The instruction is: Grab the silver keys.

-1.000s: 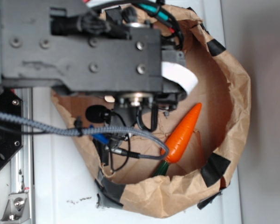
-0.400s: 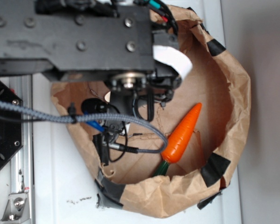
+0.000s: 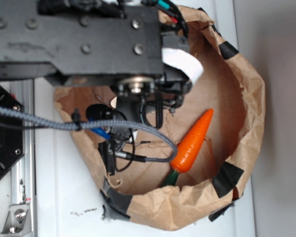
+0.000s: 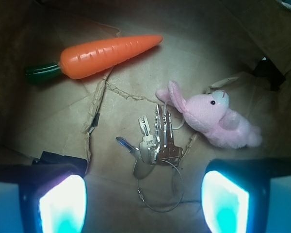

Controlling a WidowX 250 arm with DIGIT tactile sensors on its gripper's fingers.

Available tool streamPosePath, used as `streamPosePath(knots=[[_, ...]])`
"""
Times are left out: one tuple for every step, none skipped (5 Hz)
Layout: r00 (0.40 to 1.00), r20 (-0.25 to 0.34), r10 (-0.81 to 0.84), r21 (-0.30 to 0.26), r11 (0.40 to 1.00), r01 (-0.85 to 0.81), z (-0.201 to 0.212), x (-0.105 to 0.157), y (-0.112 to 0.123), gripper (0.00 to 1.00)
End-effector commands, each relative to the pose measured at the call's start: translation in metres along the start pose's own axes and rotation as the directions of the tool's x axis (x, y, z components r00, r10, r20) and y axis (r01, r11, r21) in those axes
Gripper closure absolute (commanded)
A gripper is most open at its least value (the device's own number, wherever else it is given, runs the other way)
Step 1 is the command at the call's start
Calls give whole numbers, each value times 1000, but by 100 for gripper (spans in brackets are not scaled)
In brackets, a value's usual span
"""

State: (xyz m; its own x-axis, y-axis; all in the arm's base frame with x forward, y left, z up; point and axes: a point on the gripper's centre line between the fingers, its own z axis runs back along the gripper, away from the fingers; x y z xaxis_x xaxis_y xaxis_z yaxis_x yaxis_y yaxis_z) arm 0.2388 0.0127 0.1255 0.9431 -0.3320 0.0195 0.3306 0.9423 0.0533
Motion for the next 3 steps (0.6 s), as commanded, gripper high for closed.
streamPosePath(knots=[[1000, 3, -7, 38, 999, 7, -35, -6, 27, 0], [1000, -2, -16, 23, 1000, 16, -43, -7, 40, 0], [1000, 0, -28, 45, 999, 28, -49, -8, 41, 0]])
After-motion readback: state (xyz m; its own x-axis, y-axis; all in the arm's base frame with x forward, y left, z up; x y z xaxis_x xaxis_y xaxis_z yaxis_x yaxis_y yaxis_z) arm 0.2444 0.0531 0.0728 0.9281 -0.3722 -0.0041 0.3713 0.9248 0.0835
